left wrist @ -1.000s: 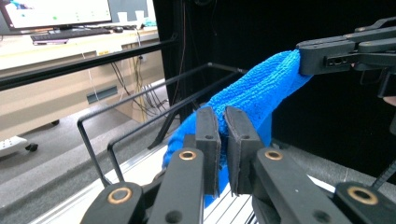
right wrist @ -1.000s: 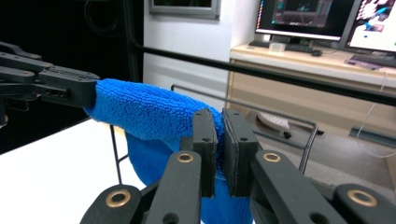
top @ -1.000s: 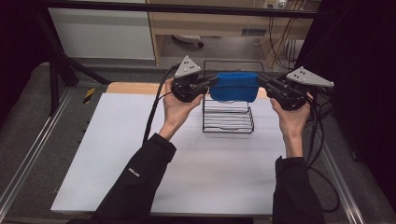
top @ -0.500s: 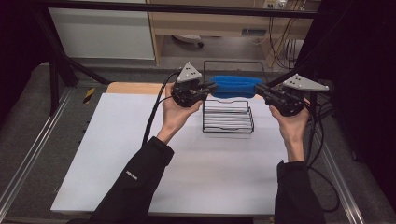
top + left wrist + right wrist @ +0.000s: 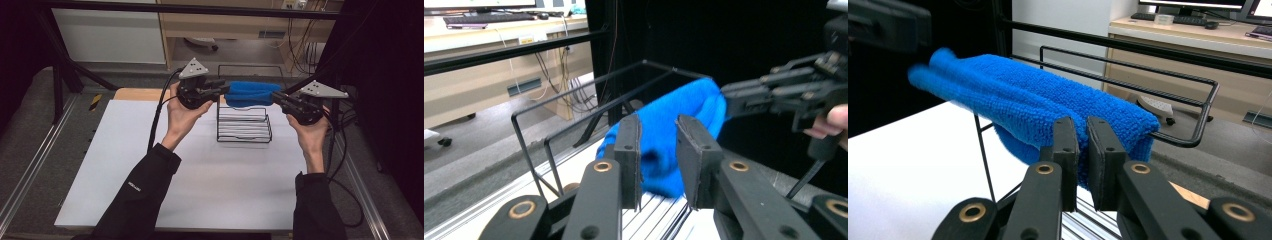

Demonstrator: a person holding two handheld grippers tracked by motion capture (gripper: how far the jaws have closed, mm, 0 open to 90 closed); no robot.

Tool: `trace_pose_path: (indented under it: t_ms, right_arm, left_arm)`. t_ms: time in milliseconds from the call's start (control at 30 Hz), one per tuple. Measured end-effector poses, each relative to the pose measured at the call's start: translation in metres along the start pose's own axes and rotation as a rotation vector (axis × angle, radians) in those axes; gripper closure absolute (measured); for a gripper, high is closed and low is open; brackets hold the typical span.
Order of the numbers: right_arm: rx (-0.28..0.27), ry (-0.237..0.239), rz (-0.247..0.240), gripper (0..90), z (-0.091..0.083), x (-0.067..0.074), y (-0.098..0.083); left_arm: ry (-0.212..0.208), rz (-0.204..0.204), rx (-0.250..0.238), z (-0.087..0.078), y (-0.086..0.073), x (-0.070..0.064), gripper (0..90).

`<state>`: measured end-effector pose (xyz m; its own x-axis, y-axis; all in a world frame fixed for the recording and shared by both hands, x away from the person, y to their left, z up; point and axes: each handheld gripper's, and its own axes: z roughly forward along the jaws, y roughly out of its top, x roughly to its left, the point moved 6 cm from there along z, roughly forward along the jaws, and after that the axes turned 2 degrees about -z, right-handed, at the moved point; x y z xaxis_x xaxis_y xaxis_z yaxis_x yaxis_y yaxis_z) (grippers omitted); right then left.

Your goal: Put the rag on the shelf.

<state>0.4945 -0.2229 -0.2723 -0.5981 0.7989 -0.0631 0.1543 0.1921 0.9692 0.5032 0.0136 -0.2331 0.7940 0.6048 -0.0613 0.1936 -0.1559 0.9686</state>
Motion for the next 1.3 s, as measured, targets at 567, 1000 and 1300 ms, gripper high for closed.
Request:
trace_pose_path:
  t_ms: [567,1000,1300]
  right_arm:
    - [0.005,0.013,-0.008,80.6,0.000,0.000,-0.008]
    - [-0.015,0.027,0.026,70.7,-0.005,0.002,-0.003]
    - [0.073,0.010,0.079,87.9,0.007,-0.002,-0.025]
  left_arm:
    - [-0.012,0.032,0.182,0.035,-0.029,-0.007,87.8]
    - [0.004,0.046,0.225,0.046,-0.046,-0.004,89.8]
    - [0.020,0.042,0.231,0.048,-0.055,0.002,89.9]
